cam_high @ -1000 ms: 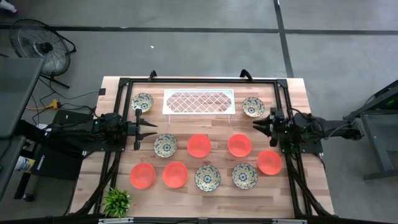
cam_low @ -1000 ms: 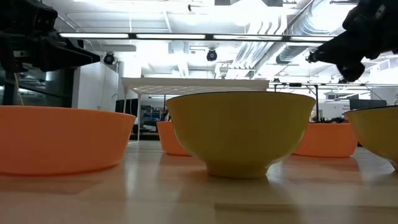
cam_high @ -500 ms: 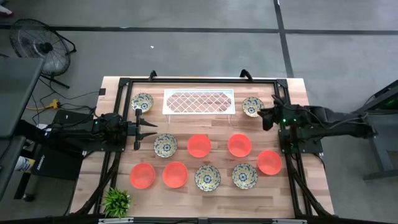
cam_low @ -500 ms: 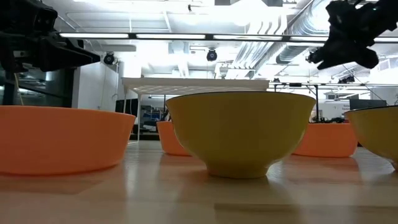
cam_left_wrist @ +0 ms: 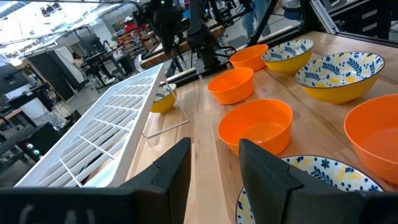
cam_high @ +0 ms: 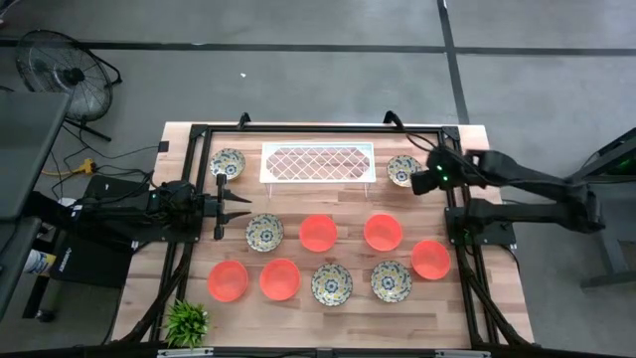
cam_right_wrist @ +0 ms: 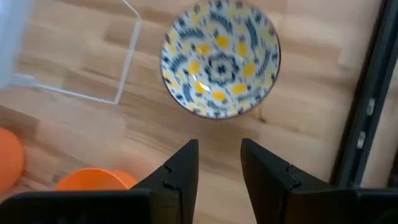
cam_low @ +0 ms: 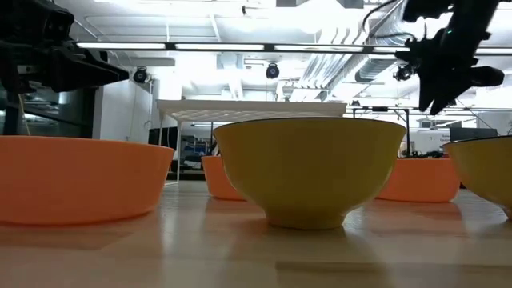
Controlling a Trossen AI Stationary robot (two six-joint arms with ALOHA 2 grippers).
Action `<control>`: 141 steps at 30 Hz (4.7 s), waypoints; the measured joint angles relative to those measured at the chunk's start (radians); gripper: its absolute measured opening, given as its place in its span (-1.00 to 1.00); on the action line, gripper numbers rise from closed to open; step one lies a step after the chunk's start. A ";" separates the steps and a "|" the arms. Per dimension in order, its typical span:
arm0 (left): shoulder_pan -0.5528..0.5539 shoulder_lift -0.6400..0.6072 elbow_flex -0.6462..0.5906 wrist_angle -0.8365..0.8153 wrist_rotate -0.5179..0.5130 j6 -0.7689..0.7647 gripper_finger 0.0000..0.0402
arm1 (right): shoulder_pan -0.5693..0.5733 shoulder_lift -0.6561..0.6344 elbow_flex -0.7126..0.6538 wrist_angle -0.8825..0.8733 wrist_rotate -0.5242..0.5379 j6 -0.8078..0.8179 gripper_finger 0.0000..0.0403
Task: Pick & Place Mini bowls
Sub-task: Put the white patterned bowl on the shelf
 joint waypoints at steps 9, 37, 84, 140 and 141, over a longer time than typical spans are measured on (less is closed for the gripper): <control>0.000 0.000 0.000 0.000 0.000 0.000 -0.35 | -0.148 0.205 0.022 -0.035 -0.076 -0.066 -0.46; 0.000 0.000 0.000 0.001 0.000 0.000 -0.35 | -0.423 0.542 0.022 0.190 -0.087 -0.209 0.05; 0.000 0.000 0.000 0.001 0.000 0.000 -0.35 | -0.441 0.496 0.023 0.159 -0.162 -0.347 -1.00; 0.000 0.000 0.000 0.001 0.000 0.000 -0.35 | -0.159 0.306 0.517 -0.058 -0.254 -0.286 -1.00; 0.000 0.000 0.000 0.001 0.000 0.000 -0.35 | -0.151 0.320 0.524 -0.046 -0.254 -0.277 -1.00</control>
